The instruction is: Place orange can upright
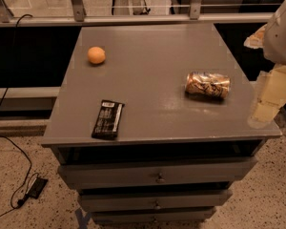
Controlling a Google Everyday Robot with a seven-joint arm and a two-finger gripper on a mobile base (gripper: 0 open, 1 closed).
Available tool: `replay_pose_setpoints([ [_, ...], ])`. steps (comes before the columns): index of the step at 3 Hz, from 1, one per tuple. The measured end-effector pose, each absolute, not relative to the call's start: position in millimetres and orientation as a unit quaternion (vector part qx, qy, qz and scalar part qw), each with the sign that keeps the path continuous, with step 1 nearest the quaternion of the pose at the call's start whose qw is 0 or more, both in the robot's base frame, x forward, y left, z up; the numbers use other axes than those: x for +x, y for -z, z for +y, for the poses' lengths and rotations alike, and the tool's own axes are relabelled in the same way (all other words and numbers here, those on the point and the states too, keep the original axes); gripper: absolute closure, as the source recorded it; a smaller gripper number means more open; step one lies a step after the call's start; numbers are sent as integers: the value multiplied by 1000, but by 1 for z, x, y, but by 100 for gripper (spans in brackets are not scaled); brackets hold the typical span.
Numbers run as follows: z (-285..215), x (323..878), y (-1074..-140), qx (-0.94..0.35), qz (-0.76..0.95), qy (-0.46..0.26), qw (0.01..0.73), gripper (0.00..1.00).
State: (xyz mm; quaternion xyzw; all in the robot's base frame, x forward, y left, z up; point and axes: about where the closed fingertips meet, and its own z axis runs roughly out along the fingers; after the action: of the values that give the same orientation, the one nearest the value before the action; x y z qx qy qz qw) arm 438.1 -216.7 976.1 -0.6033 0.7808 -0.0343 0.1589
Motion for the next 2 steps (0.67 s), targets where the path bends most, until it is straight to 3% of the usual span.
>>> replay_pose_setpoints([
  [2, -198, 492, -931, -610, 781, 13, 130, 0],
])
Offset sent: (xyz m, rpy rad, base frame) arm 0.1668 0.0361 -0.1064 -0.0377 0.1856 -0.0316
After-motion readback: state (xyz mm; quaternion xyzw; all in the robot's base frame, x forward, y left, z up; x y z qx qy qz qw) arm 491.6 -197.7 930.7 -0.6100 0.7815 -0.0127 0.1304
